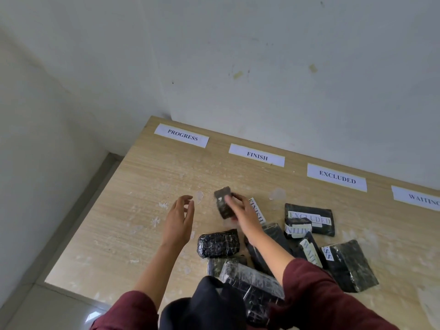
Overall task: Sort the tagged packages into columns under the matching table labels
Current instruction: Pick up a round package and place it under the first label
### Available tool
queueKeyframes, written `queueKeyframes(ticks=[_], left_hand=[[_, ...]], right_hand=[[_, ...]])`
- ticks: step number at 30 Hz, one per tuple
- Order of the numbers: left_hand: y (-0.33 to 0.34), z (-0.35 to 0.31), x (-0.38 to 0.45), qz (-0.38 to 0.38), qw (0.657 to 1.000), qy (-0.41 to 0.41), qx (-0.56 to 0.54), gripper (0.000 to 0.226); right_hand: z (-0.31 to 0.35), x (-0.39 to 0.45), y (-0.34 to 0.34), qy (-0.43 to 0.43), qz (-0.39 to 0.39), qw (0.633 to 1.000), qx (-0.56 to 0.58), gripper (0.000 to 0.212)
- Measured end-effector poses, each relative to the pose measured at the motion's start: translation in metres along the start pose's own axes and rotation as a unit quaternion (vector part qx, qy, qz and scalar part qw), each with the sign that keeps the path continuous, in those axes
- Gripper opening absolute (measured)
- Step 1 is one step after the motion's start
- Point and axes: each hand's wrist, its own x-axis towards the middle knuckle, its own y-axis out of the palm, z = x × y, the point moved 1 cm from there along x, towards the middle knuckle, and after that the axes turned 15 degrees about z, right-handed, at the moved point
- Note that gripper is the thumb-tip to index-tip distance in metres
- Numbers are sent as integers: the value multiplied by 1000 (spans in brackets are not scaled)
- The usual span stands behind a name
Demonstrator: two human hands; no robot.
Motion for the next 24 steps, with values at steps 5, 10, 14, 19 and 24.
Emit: queueKeyframes(ticks=[5,10,14,19,24], left_hand=[[5,-30,7,16,994,75,-84,38],[10,-52,6,53,988,122,-78,57],[16,-60,5,41,985,154,-61,86],[12,-52,10,14,985,173,1,111],[-3,-47,22,-33,993,56,-98,108]], right_hand=[[14,-21,-26,66,56,907,413,67],[12,-23,-33,60,81,887,451,73],[15,-18,-29,61,109,881,457,67],[29,0,-13,114,126,909,380,56],[33,22,14,99,159,917,353,42]])
